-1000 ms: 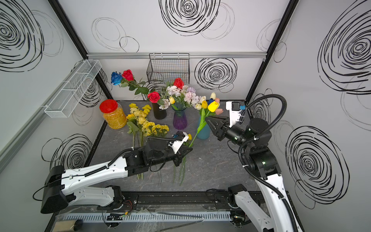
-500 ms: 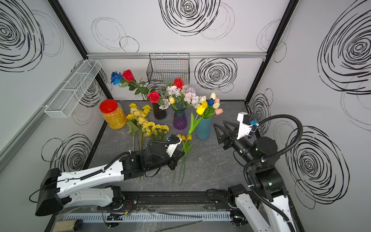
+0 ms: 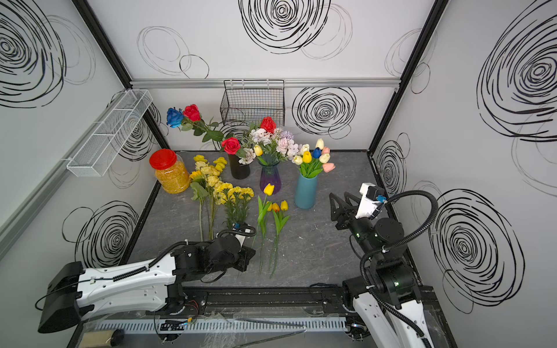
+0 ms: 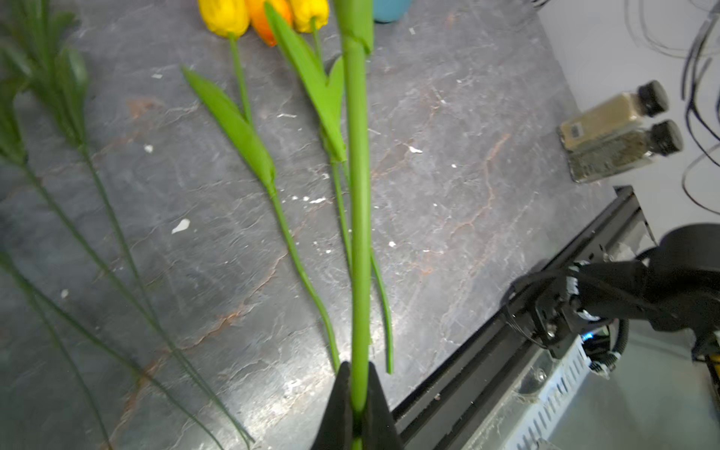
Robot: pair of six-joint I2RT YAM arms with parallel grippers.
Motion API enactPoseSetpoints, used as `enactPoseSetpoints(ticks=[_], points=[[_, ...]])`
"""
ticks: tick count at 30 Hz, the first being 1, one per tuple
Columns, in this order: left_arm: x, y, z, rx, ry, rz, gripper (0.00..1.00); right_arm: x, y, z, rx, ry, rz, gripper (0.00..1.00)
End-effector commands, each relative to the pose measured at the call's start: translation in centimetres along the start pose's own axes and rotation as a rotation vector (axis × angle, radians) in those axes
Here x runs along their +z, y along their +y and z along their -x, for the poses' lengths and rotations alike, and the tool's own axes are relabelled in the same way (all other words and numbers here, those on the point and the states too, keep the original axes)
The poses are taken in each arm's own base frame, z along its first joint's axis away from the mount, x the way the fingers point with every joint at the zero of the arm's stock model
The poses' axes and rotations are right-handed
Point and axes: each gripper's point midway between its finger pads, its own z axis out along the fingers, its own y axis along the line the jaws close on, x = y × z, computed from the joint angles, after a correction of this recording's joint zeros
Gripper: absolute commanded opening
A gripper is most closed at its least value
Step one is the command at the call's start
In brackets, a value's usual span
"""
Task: Pick out yellow flowers from the vase
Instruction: Pick up the flower from the vase, then place the flower at the center of the board.
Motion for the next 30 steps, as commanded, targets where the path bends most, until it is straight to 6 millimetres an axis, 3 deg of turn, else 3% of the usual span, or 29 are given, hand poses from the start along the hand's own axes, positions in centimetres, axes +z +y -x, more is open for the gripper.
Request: enactPoseSetpoints(ticks=[1, 12, 16, 28, 30], points=[[0.8, 0.1, 0.5, -0.119, -0.014, -0.042, 0.00, 0.2, 0.0, 0.5, 0.028, -0.041, 0.008, 0.59], [4.3, 1.1, -0.9, -0.163, 0.071, -0.017, 0.00, 0.3, -0.4, -0.7, 0.042, -0.028, 0.007, 0.59], [5.2, 0.6, -0.2, -0.167, 0.055, -0.029, 0.00, 0.2, -0.1, -0.4, 0.049, -0.042, 0.019, 0.58], [7.6, 2.7, -1.0, -0.182, 0.117, 0.037, 0.00, 0.8, 0.0, -0.7, 0.054, -0.036, 0.033, 0.56], [7.9, 2.9, -1.2, -0.184, 0.126, 0.040, 0.06, 1.0, 0.0, -0.9, 0.054, -0.026, 0.036, 0.55]])
